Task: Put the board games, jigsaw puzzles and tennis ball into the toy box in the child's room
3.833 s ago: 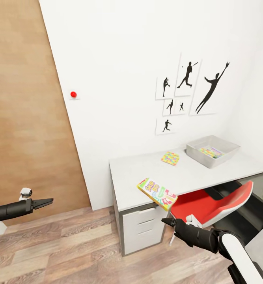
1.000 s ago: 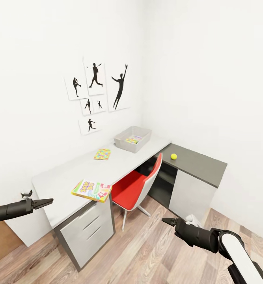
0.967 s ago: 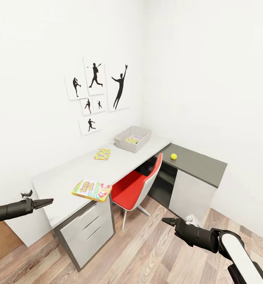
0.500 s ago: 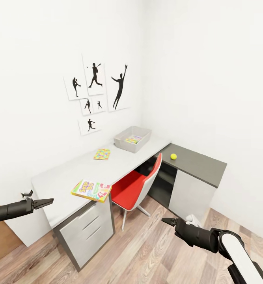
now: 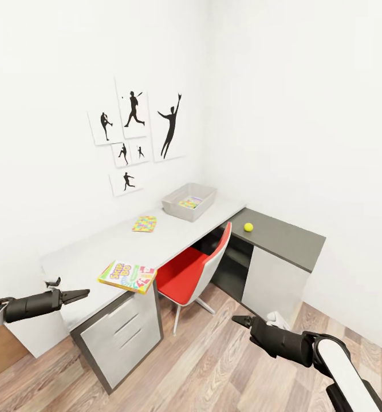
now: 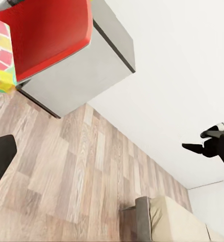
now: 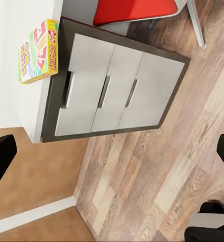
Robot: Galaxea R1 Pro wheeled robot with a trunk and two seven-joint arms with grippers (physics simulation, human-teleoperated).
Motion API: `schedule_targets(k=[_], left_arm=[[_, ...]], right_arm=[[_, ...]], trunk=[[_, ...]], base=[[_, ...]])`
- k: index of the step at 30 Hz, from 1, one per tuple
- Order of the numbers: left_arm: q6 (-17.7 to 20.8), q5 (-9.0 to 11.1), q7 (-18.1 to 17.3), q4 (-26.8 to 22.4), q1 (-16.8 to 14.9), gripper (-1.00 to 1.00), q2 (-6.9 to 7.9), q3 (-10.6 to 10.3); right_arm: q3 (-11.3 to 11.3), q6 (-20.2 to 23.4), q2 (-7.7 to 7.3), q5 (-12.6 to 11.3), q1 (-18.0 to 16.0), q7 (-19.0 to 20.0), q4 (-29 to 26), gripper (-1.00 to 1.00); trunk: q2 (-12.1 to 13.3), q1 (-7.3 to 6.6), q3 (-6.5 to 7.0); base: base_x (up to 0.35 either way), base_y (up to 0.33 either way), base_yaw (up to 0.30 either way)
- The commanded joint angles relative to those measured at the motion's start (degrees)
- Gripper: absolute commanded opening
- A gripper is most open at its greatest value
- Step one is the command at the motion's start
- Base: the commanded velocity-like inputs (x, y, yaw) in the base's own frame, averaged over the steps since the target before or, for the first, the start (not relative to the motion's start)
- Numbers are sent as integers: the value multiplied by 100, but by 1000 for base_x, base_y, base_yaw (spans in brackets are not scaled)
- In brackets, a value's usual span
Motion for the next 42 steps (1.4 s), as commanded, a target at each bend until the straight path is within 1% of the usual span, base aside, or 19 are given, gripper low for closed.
schedule_targets(k=[1,3,6,8,10,11,13,14,16,17,21,22,25,29,34,36,38,41,42], left_arm=[[65,9,74,2,21,100,-124,17],[87,26,260,10,75,100,-451,17],[166,44,470,22,186,100,-1123,37],[359,51,531,28,223,100,-1536,47],[640,89,561,31,248,100,-1872,55],[742,158,568,32,254,100,-2010,57],[856,415,591,31,263,100,-2244,59],[870,492,608,30,265,100,-2297,60],[900,774,779,32,292,100,-2466,60],[895,892,925,33,338,100,-2522,60],[800,1815,1817,31,666,100,-2722,65],[761,1941,1925,30,709,100,-2740,64],[439,2600,2482,27,920,100,-2820,62],[230,2980,2768,26,1047,100,-2931,61],[158,3105,2841,31,1154,100,-2977,62],[137,3236,2846,33,1257,100,-2988,67],[83,3438,2850,34,1317,100,-2992,68],[-209,4006,2960,34,1379,100,-2995,69],[-419,4272,3134,34,1412,100,-2996,68]], right_arm=[[5,1,26,-53,-6,-63,-6,100],[4,1,57,-45,-6,-60,-6,100],[4,3,68,-36,-6,-59,-6,100],[-6,8,69,-34,-6,-59,-6,100],[-17,13,69,-35,-6,-59,-6,100],[-24,16,66,-37,-6,-59,-3,100],[-38,23,59,-40,-6,-59,0,100],[-40,24,54,-40,-6,-59,1,100],[-46,28,30,-45,-6,-59,2,100],[-49,29,19,-47,-6,-59,2,100],[-57,31,-6,-46,-6,-59,3,100],[-57,31,-7,-45,-6,-59,3,100],[-58,31,-9,-38,-6,-59,3,100],[-58,31,-10,-34,-6,-59,3,100],[-58,31,-14,-35,-6,-59,3,100],[-58,31,-17,-39,-6,-59,3,100],[-58,31,-18,-40,-6,-59,3,100],[-55,31,-19,-41,-6,-59,3,100],[-52,31,-19,-41,-6,-59,0,100]], trunk=[[-14,3,-13],[-14,3,-13],[-14,3,-13],[-14,3,-13],[-14,3,-13],[-14,3,-13],[-14,3,-13],[-14,3,-13],[-14,3,-13],[-14,3,-13],[-14,3,-13],[-14,3,-13],[-14,3,-13],[-14,3,-13],[-14,3,-13],[-14,3,-13],[-14,3,-13],[-14,3,-13],[-14,3,-13]], base=[[0,-2,0],[0,-1,0],[0,0,0],[0,0,0],[0,0,0],[0,0,0],[0,0,0],[0,0,0],[0,0,0],[0,0,0],[0,0,0],[0,0,0],[0,0,0],[0,0,0],[0,0,0],[0,0,0],[0,0,0],[0,0,0],[0,0,0]])
